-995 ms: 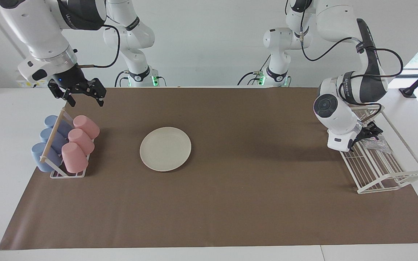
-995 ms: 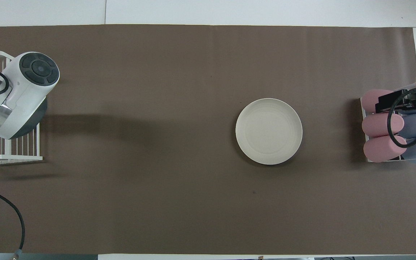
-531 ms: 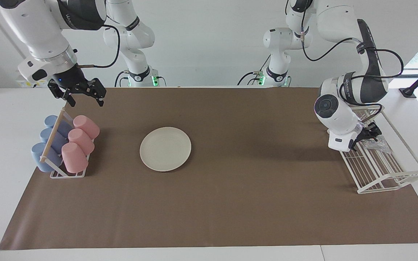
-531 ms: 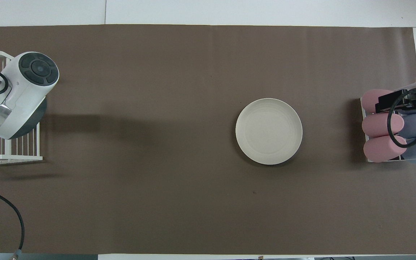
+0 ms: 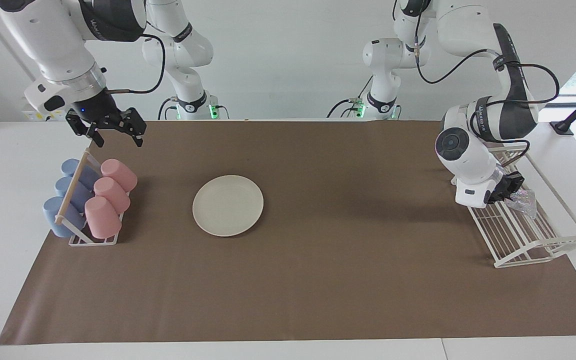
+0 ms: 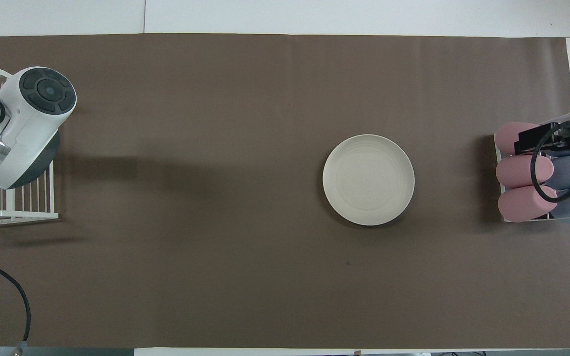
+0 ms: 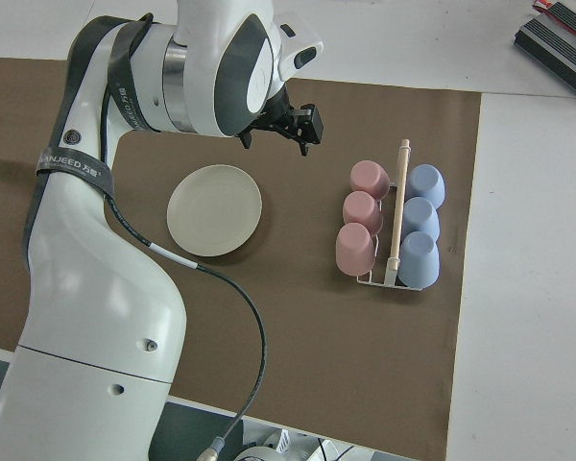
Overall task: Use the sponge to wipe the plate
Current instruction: 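Lift the clear scrubber out of the rack with the left gripper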
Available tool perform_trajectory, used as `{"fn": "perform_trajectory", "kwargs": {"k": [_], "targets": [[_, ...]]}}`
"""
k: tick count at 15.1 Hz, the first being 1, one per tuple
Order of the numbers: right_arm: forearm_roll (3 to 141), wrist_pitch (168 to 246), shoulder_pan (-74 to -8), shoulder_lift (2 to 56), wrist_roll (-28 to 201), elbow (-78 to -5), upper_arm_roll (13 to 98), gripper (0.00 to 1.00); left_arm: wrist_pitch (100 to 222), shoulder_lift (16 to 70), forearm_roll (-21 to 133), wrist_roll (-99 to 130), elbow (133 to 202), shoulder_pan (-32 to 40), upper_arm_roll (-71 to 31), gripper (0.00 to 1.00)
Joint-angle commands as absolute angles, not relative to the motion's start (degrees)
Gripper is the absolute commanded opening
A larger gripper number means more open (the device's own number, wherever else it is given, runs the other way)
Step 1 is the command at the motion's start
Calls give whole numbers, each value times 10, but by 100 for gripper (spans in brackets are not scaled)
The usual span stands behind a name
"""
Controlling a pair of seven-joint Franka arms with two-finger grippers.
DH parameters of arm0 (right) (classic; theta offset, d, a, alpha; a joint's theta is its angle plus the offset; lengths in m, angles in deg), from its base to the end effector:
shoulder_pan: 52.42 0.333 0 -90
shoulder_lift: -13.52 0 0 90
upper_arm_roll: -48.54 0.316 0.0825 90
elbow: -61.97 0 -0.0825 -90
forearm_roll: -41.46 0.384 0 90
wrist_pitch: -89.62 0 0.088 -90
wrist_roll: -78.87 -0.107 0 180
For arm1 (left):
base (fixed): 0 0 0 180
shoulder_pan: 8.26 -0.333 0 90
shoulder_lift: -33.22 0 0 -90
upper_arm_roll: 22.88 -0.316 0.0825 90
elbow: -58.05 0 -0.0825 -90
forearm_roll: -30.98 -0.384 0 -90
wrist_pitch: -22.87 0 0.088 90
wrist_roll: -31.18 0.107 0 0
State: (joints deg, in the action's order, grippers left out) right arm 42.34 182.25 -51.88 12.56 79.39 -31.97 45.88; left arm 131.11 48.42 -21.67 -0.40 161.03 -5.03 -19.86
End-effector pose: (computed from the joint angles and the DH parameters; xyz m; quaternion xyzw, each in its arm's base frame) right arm 0.5520 -0.0191 0.6052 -0.9999 0.0143 0.0029 0.0081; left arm 0.6247 -0.0069 0.4122 -0.9123 -0.0263 -0.0576 0.4045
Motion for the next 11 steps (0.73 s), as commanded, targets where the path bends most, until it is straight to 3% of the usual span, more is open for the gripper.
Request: {"fn": "perform_trajectory", "kwargs": {"k": [1,4,11], "targets": [[427,1820,-520,125,784,-321,460,100,1293,479,-223,-6,1601,-51,-195,0],[427,1820,-521,125,785,-321,460,100,1259,472,-200,17,1575,-47,-192,0],[427,1820,-521,125,784,-321,460,100,1113,470,96,81,1412,-50,-192,0]]}}
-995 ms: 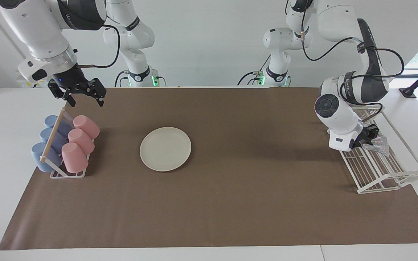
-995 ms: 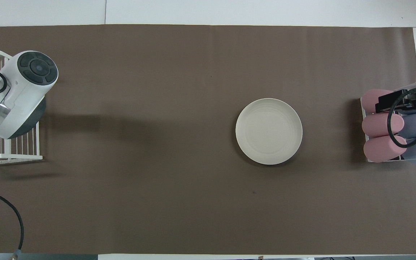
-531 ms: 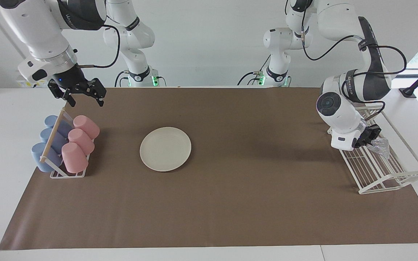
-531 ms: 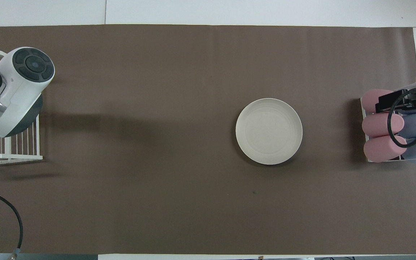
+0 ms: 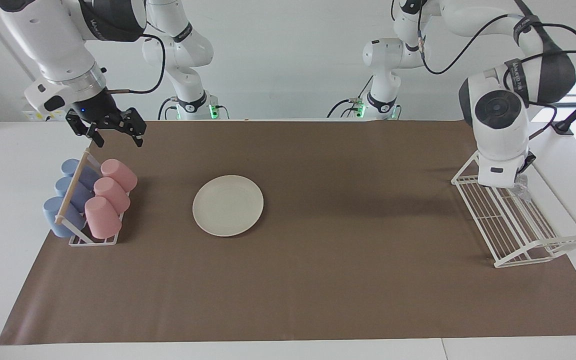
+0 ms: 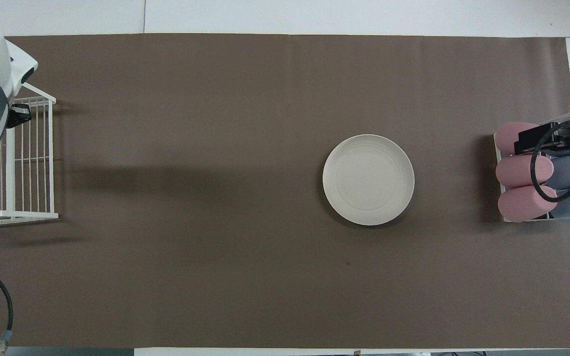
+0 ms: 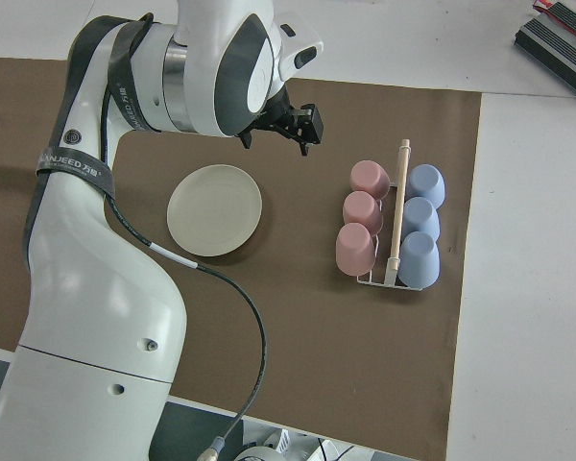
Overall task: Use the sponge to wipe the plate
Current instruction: 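Lift the clear scrubber out of the rack with the left gripper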
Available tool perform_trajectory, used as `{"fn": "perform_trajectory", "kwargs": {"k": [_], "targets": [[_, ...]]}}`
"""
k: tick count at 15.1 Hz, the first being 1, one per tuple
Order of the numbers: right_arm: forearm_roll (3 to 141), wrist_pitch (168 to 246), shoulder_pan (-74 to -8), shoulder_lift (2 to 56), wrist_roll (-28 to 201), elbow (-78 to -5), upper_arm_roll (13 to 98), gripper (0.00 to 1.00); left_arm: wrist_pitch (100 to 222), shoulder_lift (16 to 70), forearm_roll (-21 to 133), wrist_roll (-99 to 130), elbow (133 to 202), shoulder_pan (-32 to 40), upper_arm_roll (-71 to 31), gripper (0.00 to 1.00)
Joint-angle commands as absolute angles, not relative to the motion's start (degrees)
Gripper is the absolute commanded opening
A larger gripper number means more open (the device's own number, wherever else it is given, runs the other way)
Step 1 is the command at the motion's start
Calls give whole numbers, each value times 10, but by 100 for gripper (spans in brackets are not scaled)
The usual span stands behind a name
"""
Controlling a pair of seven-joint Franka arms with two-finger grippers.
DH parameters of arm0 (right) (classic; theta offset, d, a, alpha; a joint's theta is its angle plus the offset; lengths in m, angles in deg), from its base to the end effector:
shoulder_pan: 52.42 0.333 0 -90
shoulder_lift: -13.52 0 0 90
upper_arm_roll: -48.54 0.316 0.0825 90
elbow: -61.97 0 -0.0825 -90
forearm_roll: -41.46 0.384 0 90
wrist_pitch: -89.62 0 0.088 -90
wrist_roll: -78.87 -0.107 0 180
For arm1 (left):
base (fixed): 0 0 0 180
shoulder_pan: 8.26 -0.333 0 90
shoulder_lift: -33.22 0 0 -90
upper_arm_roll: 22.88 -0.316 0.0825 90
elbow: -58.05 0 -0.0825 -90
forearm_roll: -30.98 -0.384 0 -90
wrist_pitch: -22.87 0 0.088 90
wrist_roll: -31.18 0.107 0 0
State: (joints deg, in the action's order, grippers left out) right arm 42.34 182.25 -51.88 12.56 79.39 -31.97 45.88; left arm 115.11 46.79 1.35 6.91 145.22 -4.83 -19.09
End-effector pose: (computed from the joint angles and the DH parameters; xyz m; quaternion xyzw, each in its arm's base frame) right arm 0.5520 -0.0191 0.6052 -0.9999 0.0143 0.0029 0.0081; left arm 0.6226 -0.0232 0.5243 -0.9596 -0.1150 0.0018 0.2566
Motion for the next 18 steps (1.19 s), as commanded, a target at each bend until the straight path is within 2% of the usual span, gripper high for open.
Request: {"fn": "perform_trajectory", "kwargs": {"k": [1,9,12,16,18], "targets": [[427,1820,-521,125,784,-321,460,100,1099,464,150,80,1399,-52,-193,0],[428,1807,-538,125,743,-320,455,100,1073,423,569,70,1405,-105,-200,0],[430,1812,-542,125,697,-321,454,100,1100,383,697,67,1481,-105,-200,0],[434,1804,-533,124,614,-322,460,100,1207,303,856,122,1650,-89,-194,0],[433,1809,-533,124,604,-322,460,100,1238,270,925,173,1719,-58,-194,0]]}}
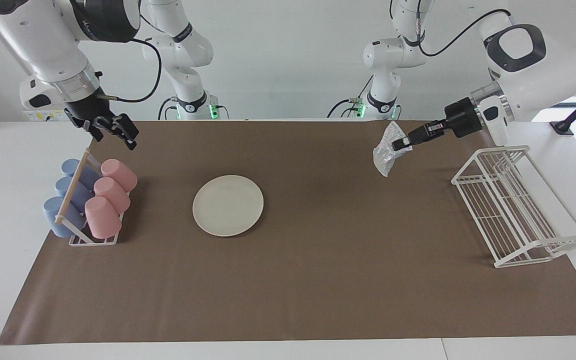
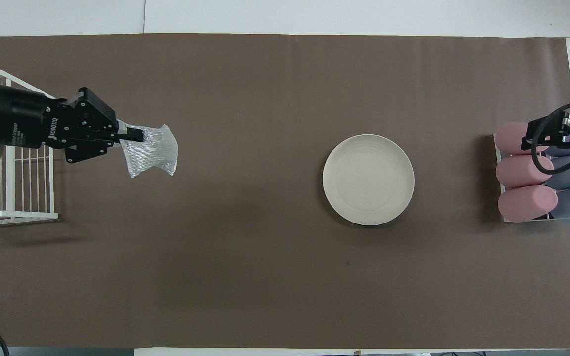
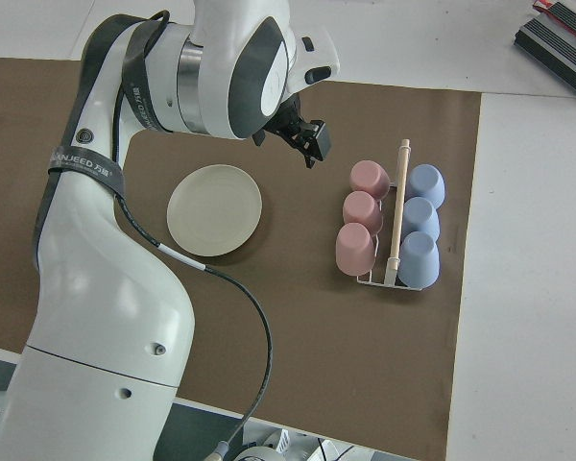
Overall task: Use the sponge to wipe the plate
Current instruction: 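Lift the clear scrubber out of the rack with the left gripper, then extend the scrubber toward the plate while the right gripper reaches over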
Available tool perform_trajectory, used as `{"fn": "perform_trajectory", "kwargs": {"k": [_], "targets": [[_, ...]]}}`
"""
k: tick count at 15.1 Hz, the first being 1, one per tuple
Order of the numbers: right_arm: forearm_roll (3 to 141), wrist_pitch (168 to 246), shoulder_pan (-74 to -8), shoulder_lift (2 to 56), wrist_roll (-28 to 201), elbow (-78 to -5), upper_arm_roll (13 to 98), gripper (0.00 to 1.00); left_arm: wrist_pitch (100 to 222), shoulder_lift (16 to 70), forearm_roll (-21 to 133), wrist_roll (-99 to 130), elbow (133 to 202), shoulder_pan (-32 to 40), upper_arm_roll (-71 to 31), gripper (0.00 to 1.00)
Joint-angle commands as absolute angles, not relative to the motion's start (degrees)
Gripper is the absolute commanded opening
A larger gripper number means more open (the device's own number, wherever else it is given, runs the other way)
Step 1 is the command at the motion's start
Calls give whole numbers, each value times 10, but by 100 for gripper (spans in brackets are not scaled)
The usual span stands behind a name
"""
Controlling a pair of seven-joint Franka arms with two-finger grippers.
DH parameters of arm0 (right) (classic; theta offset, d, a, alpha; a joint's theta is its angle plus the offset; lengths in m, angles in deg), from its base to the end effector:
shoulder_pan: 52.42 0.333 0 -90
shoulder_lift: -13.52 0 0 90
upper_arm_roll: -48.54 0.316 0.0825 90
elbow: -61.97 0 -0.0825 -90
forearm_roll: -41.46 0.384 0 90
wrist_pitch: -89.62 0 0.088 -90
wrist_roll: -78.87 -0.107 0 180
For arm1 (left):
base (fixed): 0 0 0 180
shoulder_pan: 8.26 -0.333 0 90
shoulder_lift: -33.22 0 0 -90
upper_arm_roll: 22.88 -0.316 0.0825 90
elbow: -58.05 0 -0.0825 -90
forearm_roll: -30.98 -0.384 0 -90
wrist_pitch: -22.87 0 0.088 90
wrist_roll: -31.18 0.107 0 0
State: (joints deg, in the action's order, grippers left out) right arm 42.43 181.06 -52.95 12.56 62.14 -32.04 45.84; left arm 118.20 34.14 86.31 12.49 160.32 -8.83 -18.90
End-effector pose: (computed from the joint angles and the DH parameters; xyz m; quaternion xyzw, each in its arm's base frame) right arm 0.5492 -0.0294 0.6029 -0.9847 0.1736 0.0150 0.0071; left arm 0.5567 -0.1139 0.5637 0.8656 0.1914 -0.1475 0.4386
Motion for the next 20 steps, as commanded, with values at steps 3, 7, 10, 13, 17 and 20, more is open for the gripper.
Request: {"fn": "perform_trajectory", "kwargs": {"k": [3,7,10,13,17,20], "targets": [[427,1815,-532,116,583,-341,460,100,1279,250,1039,239,1785,-26,-194,0],[430,1815,-519,97,537,-379,461,100,1284,259,1148,387,1831,-6,-193,0],[432,1840,-515,97,367,-380,463,100,1308,257,1209,457,1868,29,-193,0],[441,1827,-515,97,344,-379,474,100,1334,254,1290,492,1906,67,-193,0],[442,1839,-450,99,164,-370,489,100,1336,255,1303,495,1916,77,-193,0],[460,1839,-373,98,-2,-366,490,100,1335,254,1303,495,1917,80,-193,0]]}}
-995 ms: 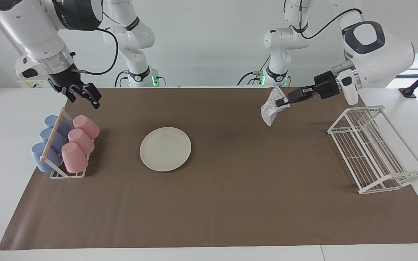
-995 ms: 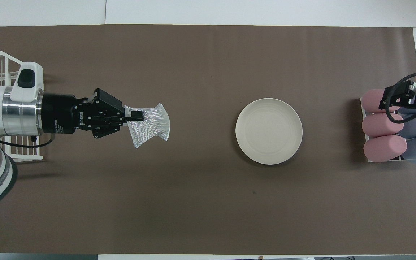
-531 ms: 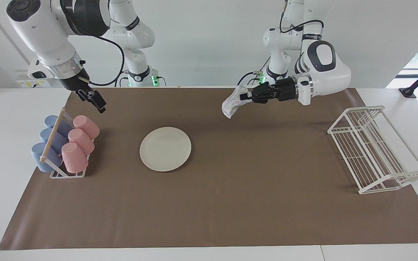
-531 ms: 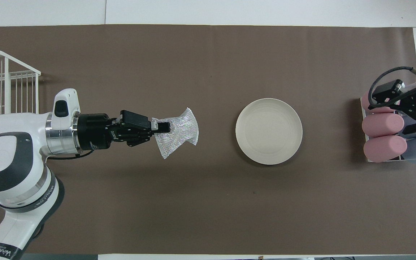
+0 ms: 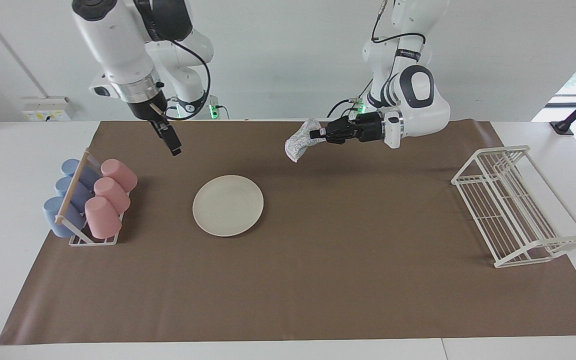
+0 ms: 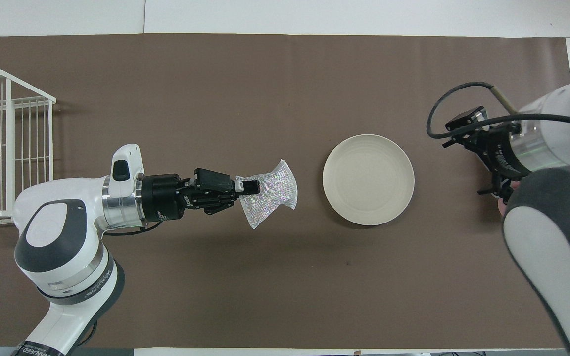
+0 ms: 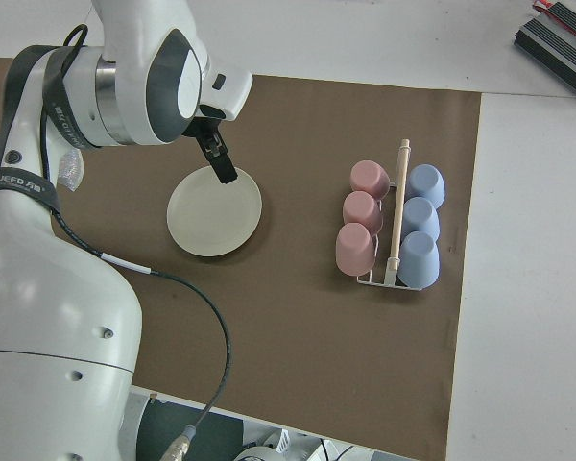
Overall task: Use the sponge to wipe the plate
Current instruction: 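Extend the scrubber toward the plate while the right gripper reaches over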
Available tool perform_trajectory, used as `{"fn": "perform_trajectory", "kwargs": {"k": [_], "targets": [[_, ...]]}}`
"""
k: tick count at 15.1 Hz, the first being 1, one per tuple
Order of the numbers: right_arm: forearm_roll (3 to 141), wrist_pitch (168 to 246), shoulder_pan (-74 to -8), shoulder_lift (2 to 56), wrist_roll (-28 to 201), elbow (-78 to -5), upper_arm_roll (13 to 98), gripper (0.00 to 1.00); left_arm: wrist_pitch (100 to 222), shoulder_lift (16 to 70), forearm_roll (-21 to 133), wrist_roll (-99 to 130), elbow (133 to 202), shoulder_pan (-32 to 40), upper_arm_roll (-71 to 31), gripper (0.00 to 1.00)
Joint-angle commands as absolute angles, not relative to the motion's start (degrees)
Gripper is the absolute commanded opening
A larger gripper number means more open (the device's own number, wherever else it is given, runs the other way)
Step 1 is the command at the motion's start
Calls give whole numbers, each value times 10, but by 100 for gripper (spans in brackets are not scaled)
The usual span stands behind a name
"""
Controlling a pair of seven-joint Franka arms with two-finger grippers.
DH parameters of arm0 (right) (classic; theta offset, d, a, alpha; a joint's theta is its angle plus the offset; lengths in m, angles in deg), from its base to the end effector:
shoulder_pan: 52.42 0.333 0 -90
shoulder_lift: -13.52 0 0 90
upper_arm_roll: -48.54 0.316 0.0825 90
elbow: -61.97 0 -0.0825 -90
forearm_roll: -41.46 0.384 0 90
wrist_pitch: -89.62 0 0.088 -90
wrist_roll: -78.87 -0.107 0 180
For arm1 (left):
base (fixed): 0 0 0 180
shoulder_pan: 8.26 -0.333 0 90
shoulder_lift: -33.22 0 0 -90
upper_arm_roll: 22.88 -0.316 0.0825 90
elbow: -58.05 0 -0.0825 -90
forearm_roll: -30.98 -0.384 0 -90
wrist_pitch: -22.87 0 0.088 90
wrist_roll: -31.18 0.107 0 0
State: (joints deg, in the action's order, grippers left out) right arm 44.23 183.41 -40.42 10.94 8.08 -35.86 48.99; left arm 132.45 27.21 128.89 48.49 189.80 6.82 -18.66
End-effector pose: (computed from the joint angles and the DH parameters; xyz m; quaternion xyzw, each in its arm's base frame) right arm 0.5295 0.1220 0.5903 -0.8719 0.4889 0.0254 0.0094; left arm 0.4588 -0.2361 0.4365 0.7297 0.1280 -0.1024 0.6638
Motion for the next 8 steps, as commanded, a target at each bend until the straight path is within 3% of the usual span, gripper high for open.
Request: {"fn": "perform_trajectory", "kwargs": {"k": [1,5,8], "targets": [[479,1841,-357,98,-34,-365,490,100,1335,253,1303,495,1917,80,-193,0],[486,1875,-296,97,-129,-365,502,100,1331,252,1303,495,1920,81,-193,0],[533,1882,-286,101,-136,-367,517,100,1328,252,1303,495,1921,87,-193,0]]}}
